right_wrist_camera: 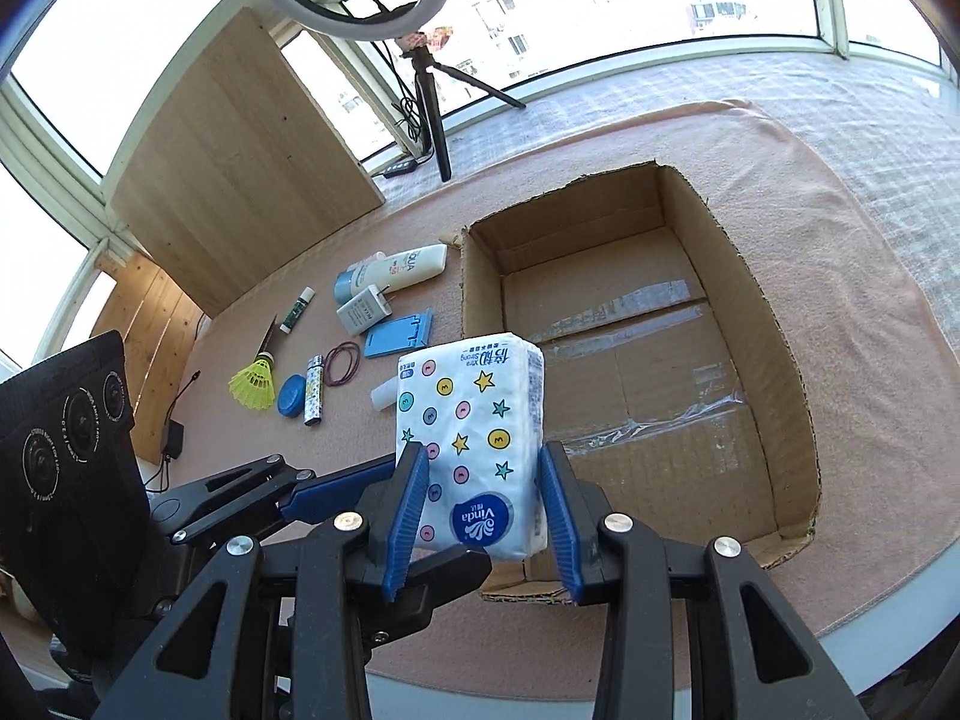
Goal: Organize objects
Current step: 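Carry the tissue pack into the cardboard box and open the right tool, then move the right tool back to the white foam cylinder, then grasp the foam cylinder with the right tool while the left tool grasps the blue lid, then carry both items into the box and open both tools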
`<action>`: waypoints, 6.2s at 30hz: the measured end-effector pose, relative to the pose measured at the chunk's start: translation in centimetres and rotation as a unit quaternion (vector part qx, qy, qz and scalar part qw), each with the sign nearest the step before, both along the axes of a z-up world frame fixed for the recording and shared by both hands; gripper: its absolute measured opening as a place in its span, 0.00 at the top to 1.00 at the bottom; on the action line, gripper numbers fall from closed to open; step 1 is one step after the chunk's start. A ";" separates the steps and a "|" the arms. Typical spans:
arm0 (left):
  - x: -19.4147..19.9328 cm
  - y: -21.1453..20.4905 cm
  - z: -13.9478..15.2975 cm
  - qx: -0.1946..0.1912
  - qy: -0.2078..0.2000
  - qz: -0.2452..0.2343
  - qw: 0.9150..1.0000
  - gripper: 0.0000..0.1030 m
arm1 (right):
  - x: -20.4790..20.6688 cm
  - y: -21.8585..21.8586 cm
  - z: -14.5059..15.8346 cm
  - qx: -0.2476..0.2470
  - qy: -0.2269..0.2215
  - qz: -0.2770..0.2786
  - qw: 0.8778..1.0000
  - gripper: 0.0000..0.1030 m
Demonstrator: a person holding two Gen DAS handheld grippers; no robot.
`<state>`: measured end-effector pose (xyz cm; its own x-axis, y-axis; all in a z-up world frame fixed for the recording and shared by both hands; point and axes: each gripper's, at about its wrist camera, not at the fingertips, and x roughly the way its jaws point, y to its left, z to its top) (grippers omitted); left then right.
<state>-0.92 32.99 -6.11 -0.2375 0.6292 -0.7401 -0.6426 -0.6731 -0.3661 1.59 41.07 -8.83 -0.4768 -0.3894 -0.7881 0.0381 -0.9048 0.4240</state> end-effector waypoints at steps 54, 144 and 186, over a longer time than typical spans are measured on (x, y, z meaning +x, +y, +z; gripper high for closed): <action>-7.4 -25.6 -6.6 -0.078 -0.044 0.252 0.964 0.28 | -3.8 -11.5 -0.7 0.050 0.025 0.051 0.997 0.34; -7.6 -13.7 -2.8 -0.072 0.053 0.136 0.987 0.48 | -1.1 -4.3 -1.0 0.126 0.054 -0.003 0.991 0.78; -9.1 -3.8 -2.9 -0.081 0.068 0.085 0.991 0.35 | 0.7 2.1 -1.6 0.125 0.044 -0.050 0.990 0.42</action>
